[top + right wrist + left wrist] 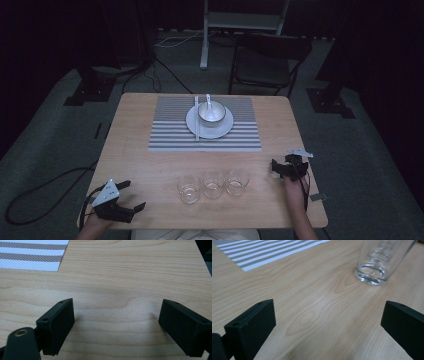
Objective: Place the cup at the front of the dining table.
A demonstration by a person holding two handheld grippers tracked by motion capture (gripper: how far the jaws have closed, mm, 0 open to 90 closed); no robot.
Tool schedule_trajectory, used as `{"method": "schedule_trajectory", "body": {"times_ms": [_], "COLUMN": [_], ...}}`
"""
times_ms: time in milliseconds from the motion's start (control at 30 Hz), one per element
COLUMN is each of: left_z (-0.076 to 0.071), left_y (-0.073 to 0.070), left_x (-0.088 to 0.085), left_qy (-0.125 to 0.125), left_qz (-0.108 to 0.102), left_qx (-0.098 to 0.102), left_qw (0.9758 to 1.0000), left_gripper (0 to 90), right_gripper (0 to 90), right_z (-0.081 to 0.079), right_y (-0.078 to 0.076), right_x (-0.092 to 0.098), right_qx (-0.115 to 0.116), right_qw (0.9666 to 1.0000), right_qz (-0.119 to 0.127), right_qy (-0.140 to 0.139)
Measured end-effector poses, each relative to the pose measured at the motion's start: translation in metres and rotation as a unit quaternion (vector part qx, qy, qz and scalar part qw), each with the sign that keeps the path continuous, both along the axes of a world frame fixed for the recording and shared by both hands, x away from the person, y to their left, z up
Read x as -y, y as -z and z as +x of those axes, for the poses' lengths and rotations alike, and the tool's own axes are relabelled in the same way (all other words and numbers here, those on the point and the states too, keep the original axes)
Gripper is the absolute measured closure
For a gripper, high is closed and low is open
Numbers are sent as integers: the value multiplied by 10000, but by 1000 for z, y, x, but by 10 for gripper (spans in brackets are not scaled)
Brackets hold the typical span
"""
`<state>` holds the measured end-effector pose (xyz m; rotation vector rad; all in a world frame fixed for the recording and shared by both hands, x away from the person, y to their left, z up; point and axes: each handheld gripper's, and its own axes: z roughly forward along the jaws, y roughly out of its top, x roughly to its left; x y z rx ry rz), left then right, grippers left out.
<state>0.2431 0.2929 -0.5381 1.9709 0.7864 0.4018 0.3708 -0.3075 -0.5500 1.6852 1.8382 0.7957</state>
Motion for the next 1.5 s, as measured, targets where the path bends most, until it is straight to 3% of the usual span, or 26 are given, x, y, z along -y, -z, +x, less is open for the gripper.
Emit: {"method": "schedule_trajectory", "body": {"times_ms": [633, 1500], "left_z": [10, 30], "left_y": [-3, -9], "left_x": [20, 69], "left_qy": [294, 989], "left_qz": [-31, -106], "left_qx": [25, 40], "left_qw": [9996, 9950], "left_gripper": [3, 2], "right_gripper": [124, 124], "right_z": [0, 0], "right_y": [0, 0], "right_x": [0, 0], "right_qx": [-1, 4], "right_qw": [10000, 10000], "right_qz": [1, 2], "right_qy": [1, 1]}}
